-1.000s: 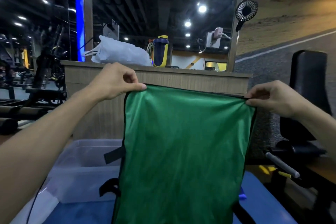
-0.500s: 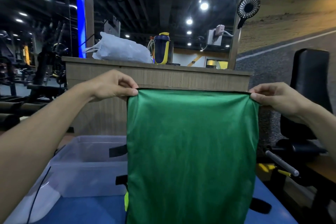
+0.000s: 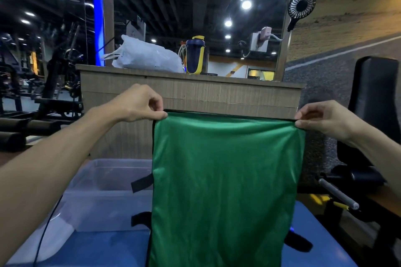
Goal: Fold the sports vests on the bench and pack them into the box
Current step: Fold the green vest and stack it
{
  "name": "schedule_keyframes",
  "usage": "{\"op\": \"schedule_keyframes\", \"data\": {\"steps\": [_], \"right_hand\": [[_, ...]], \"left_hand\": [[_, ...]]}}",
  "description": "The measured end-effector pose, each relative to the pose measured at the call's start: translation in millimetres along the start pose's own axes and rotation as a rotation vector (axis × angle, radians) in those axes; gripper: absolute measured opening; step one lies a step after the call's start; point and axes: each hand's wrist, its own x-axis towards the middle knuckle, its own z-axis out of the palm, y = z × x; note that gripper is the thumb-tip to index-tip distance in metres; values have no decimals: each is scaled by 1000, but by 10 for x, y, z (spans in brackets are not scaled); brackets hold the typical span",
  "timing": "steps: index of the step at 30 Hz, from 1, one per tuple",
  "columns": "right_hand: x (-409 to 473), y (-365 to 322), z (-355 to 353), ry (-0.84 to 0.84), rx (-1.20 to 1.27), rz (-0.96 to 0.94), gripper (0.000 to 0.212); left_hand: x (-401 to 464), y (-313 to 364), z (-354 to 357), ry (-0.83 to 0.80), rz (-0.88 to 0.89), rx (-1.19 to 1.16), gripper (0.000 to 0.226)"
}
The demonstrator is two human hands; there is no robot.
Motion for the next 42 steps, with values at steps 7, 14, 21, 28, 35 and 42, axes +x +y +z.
{"op": "schedule_keyframes", "data": {"steps": [7,14,21,28,35,42], "right_hand": [[-78,79,18,40,-25,-48,15],[-160,103,56,23,445,172,58],[-148,153,84,11,508,181,84],[-221,254,-82,-119,398,251,58],[-265,282,47,-118,787,358,17],[-53,-41,847,-14,597,450,15]], "left_hand": [[11,-18,38,22,-29,-240,11],[77,-82,86,-92,-221,-1026,59],[62,4,103,-132,-148,-416,15],[-36,-62,116,-267,-159,-914,13],[64,-152,352,-313,-282,-1055,21],[230,661,770,-238,-429,-784,13]]}}
